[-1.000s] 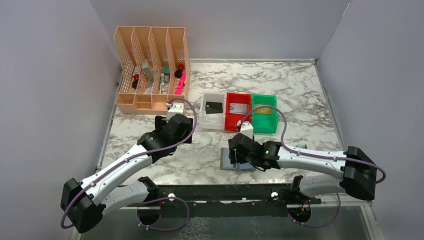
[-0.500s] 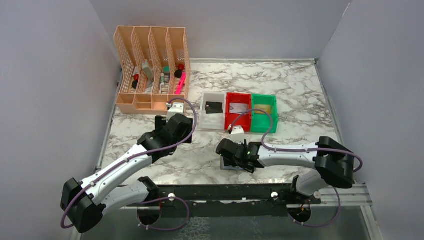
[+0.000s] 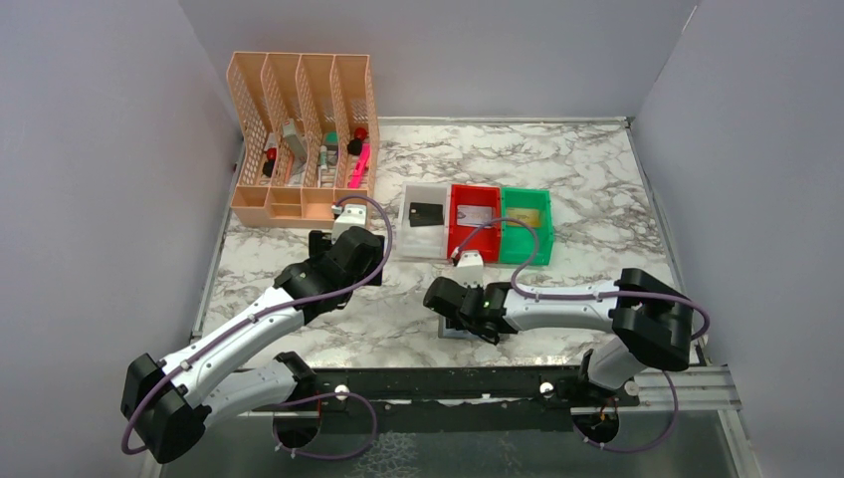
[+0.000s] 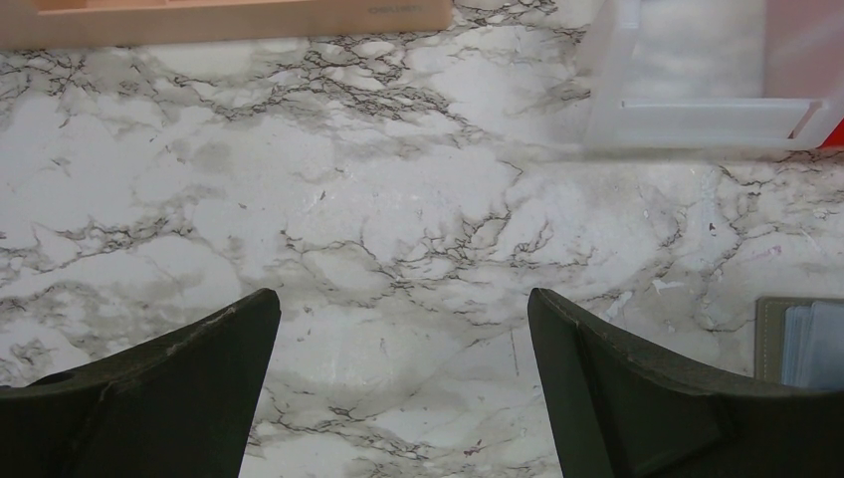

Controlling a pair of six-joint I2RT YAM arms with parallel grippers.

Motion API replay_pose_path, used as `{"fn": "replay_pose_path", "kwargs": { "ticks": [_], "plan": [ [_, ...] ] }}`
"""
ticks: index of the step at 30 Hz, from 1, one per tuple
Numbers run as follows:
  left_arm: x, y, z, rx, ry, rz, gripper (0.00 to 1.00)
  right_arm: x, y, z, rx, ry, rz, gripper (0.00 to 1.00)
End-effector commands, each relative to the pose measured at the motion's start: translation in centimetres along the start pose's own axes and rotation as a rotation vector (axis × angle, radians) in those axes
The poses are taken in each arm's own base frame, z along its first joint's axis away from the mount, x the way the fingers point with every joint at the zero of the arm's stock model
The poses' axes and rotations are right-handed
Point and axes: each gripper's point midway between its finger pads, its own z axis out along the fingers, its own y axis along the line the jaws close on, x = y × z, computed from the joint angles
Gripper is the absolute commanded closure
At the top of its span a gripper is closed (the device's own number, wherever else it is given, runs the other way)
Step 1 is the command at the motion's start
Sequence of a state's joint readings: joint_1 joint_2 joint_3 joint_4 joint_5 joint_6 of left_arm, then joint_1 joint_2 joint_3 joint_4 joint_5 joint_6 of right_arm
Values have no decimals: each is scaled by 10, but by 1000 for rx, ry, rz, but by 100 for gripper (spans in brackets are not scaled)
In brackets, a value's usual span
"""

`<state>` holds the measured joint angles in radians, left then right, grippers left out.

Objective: Take the credit cards out of the card holder

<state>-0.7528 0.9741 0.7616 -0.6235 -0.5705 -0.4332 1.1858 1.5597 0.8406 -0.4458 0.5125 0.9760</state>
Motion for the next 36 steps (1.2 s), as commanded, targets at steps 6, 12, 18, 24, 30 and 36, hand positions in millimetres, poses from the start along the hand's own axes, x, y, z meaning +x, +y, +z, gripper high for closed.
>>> {"fn": "replay_pose_path", "kwargs": {
  "ticks": [6, 12, 18, 24, 30, 36],
  "plan": [
    [-13, 0, -1, -13, -23, -14, 1, 11, -22, 5, 66, -9, 16, 73],
    [-11, -5, 0, 8, -9, -15, 1, 8, -12, 1, 0, -12, 23, 77],
    [-7, -33, -2, 147, 15, -81, 1, 4, -3, -5, -62, -23, 49, 68],
    [1, -65, -5, 307, 50, -163, 1, 4, -5, -7, -73, -29, 67, 59],
    [1, -83, -9, 398, 70, -200, 1, 10, -7, -11, -105, -8, 94, 57],
    [6, -101, -10, 479, 107, -210, 1, 7, -8, -13, -148, -12, 117, 64]
  ]
}}
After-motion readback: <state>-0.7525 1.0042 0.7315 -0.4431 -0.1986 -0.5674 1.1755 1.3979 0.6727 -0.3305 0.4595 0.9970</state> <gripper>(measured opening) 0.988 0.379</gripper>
